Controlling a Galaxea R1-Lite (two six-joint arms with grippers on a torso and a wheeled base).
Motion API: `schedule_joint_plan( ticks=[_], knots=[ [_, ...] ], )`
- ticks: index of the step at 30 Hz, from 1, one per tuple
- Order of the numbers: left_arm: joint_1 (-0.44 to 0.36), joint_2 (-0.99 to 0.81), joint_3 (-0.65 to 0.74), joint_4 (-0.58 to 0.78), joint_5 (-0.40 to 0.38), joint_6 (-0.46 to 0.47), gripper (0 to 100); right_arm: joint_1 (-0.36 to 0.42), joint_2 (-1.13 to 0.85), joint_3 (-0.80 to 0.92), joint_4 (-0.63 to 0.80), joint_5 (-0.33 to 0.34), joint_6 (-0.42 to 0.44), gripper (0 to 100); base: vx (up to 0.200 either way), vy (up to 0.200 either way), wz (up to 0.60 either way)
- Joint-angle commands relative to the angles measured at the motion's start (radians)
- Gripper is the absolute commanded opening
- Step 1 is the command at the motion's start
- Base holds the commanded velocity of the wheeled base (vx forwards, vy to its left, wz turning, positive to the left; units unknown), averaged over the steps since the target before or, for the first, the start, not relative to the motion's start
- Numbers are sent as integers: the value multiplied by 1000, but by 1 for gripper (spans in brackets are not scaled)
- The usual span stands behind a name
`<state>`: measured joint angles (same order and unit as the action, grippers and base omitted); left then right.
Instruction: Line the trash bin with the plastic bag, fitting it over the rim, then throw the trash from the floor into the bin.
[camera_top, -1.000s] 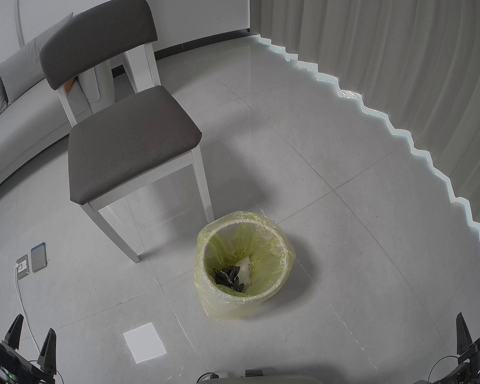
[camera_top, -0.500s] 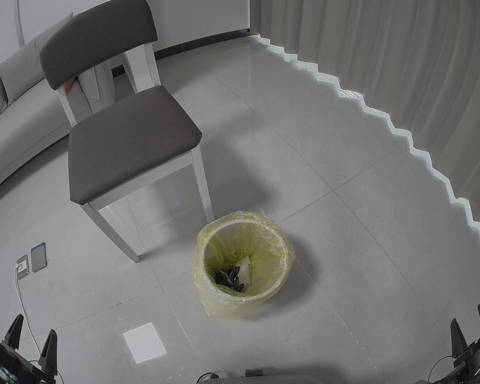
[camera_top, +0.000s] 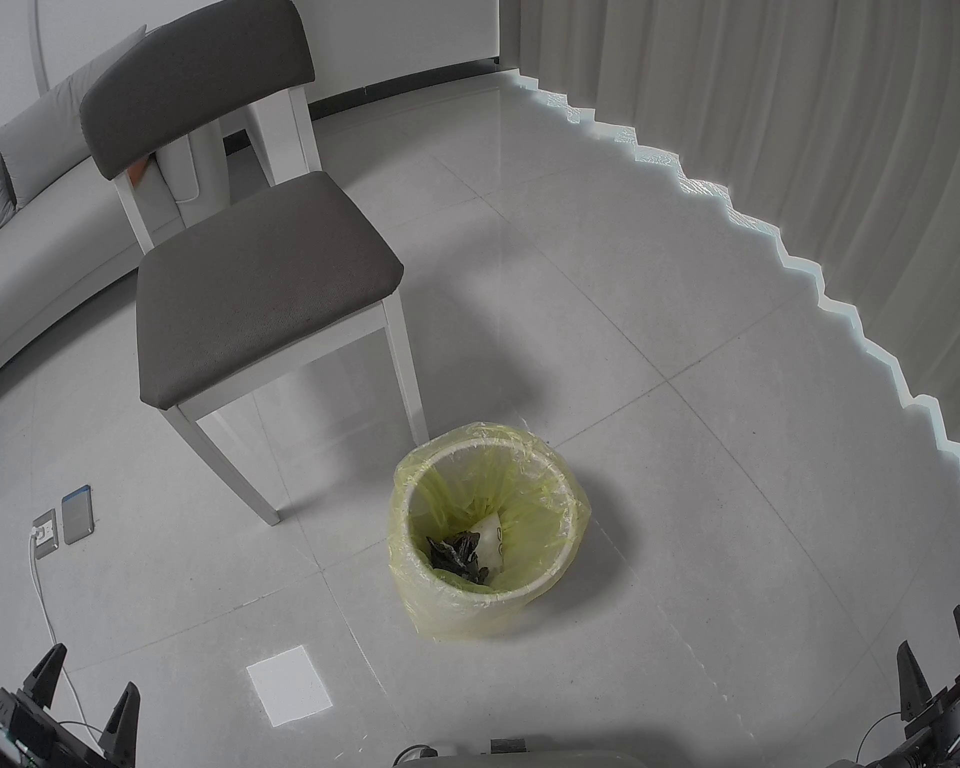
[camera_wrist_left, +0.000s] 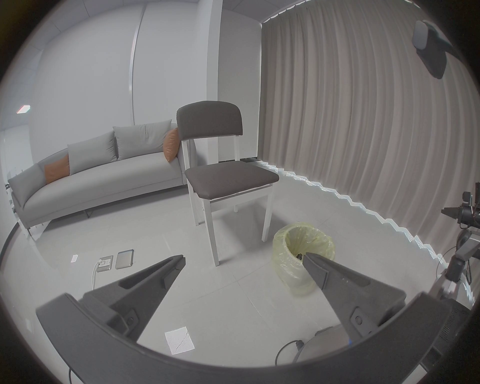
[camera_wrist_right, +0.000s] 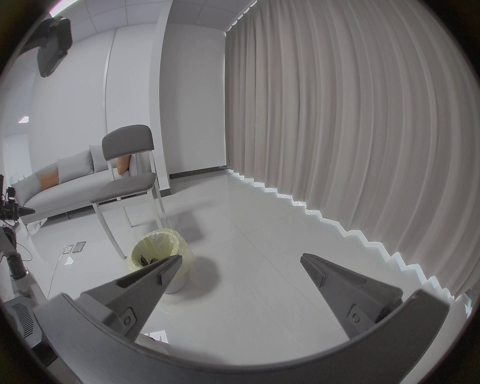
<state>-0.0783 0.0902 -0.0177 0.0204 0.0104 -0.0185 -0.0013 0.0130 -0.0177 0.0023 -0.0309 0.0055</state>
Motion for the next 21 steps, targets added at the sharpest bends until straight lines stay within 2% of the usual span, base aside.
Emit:
schedule_joint_plan(
  ticks=[1,21],
  knots=[
    [0,5,13,-2,3,-11,100,1,-11,16,-1,5,5,100,0,0,0],
    [0,5,15,-2,2,17,100,1,-10,18,-2,-7,24,100,0,0,0]
  ],
)
